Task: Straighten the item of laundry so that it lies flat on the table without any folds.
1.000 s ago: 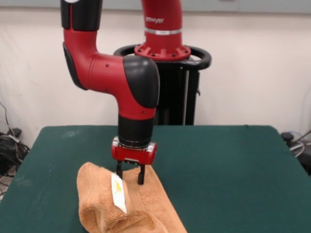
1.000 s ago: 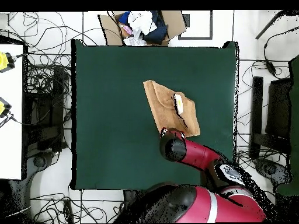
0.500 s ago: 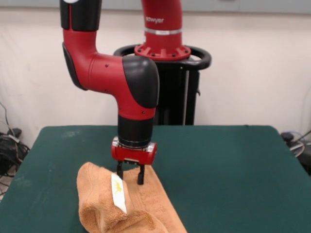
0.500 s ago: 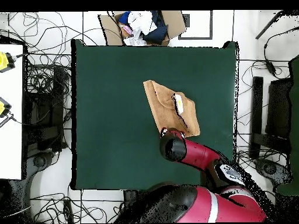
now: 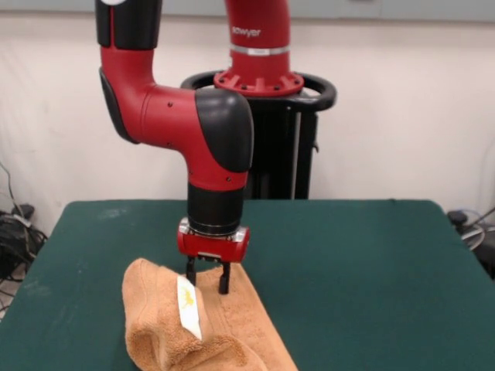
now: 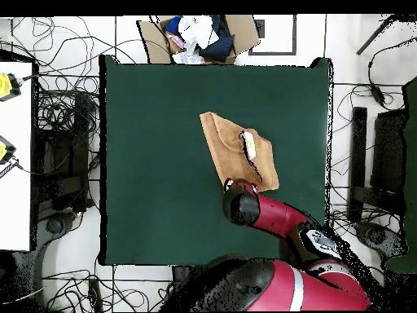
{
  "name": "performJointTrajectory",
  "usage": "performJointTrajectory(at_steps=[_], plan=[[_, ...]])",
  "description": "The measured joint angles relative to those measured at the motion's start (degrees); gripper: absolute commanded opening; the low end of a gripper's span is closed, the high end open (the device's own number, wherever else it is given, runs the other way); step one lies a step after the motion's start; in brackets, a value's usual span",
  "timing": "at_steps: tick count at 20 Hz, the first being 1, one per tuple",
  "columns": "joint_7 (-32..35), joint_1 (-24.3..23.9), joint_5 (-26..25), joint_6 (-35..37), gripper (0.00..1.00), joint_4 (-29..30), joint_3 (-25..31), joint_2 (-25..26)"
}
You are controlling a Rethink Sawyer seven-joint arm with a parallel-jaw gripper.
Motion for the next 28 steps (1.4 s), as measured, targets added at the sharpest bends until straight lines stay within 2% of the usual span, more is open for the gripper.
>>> performJointTrajectory(at_steps=[5, 6, 28], plan=[[0.0, 0.0, 0.0, 0.0, 0.0, 0.0, 0.0, 0.0], [0.0, 0.0, 0.0, 0.0, 1.0, 0.0, 0.0, 0.0], [0.0, 0.0, 0.1, 0.0, 1.0, 0.0, 0.0, 0.0]])
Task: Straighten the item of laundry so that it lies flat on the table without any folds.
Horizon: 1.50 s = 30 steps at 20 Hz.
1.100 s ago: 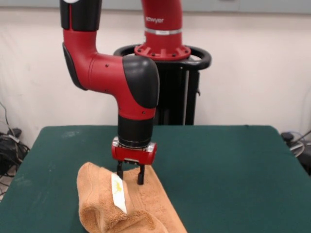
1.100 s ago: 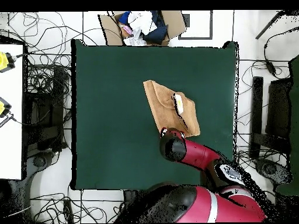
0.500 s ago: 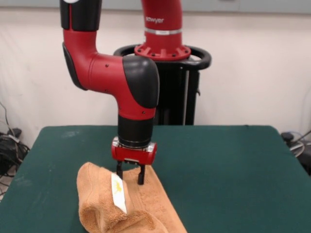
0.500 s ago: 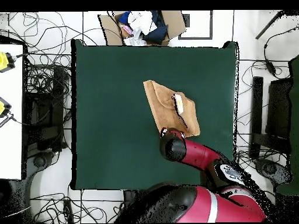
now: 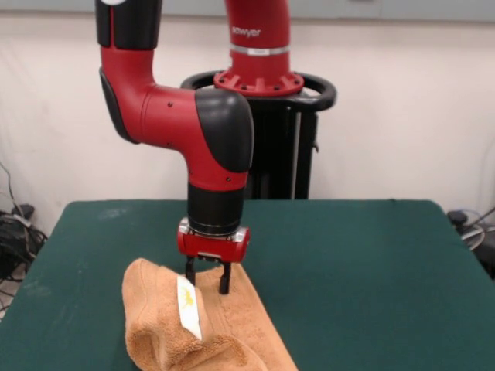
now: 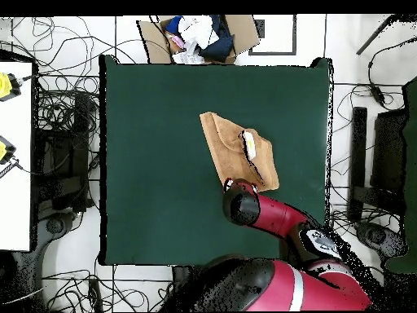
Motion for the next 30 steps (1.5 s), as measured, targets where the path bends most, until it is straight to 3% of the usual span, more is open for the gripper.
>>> performJointTrajectory(at_steps=[5, 6, 30], plan=[[0.0, 0.0, 0.1, 0.0, 1.0, 0.0, 0.0, 0.0], [0.0, 0.1, 0.1, 0.0, 0.0, 0.0, 0.0, 0.0], [0.0, -0.1, 0.1, -0.1, 0.0, 0.2, 0.2, -0.1]])
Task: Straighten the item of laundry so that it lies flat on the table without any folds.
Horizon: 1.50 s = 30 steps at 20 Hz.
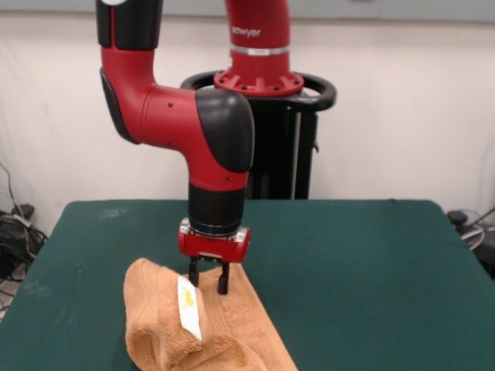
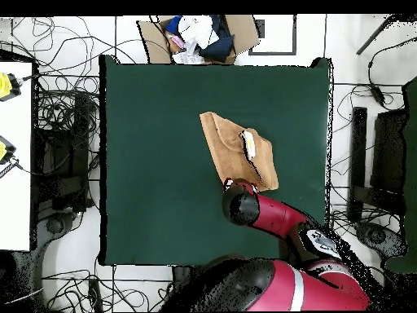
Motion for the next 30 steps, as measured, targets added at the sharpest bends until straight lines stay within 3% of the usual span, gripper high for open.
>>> performJointTrajectory(at_steps=[16, 25, 30], plan=[[0.0, 0.6, 3.4, -0.1, 0.0, 2.1, 1.3, -0.7], [0.0, 2.7, 4.8, -0.1, 0.0, 4.4, 1.6, -1.7], [0.0, 5.3, 6.6, 0.0, 0.0, 7.1, 1.6, -4.7]])
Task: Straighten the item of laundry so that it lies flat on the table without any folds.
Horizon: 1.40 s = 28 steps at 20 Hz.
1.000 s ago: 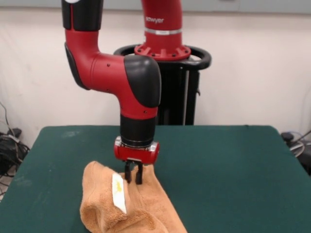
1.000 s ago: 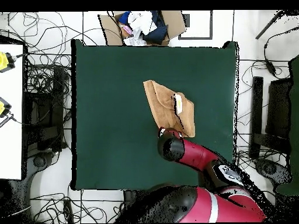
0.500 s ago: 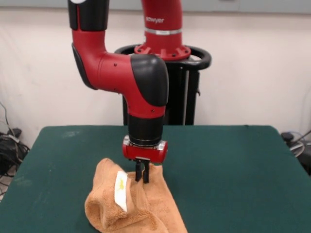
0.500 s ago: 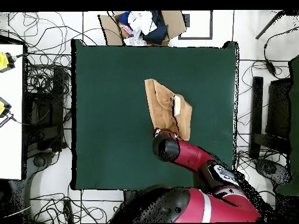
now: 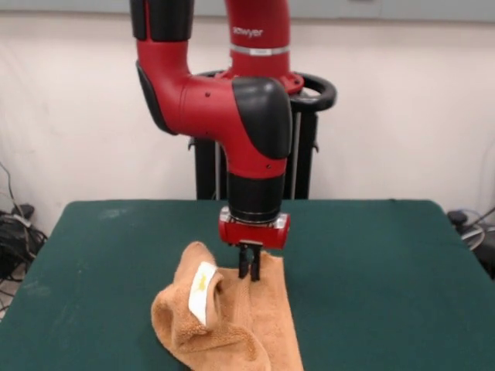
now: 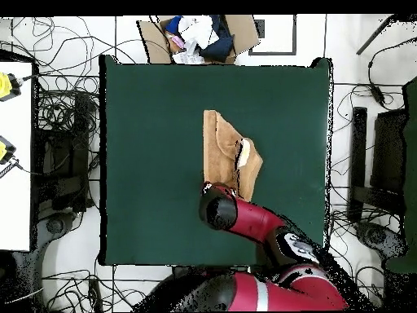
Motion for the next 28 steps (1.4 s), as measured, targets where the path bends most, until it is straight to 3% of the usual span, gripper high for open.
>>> performJointTrajectory(at_steps=[19, 28], plan=[[0.0, 7.9, 7.2, 8.2, 0.0, 4.9, -0.3, -11.7], [1.3, 15.3, 9.8, 15.6, 0.0, 5.5, -4.0, -18.7]])
